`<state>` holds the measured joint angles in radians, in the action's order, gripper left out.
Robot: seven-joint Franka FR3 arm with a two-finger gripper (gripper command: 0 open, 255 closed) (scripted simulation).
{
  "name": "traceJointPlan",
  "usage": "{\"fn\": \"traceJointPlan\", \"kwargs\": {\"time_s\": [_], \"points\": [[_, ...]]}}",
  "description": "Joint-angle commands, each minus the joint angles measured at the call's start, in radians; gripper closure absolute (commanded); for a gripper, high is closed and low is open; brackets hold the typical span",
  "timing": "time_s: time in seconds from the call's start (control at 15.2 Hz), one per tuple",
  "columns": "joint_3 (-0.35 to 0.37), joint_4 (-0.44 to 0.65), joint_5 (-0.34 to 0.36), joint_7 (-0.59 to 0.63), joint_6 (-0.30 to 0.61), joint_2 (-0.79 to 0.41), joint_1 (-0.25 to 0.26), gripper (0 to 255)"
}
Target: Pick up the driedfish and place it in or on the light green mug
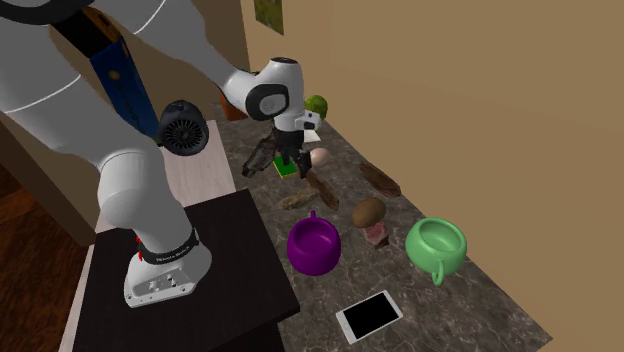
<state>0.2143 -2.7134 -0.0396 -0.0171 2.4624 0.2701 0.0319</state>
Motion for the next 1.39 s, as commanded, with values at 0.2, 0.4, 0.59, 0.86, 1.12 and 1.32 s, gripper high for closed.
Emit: {"fn": "traceJointPlan", "kwargs": {"time_s": [0.2,0.4,0.59,0.86,1.12,1.32], "points": [[0.044,0.039,0.129,0.119,0.179,-0.240,-0.029,0],[0.034,0.081,0.265,0.231,0.260,-0.385,-0.028,0],[0.009,0.101,0.329,0.283,0.297,-0.450,-0.011,0],[-0.027,0.113,0.393,0.330,0.348,-0.517,0.009,0],[-0.056,0.123,0.432,0.359,0.381,-0.560,0.027,0],[-0.056,0.123,0.432,0.359,0.381,-0.560,0.027,0]]}}
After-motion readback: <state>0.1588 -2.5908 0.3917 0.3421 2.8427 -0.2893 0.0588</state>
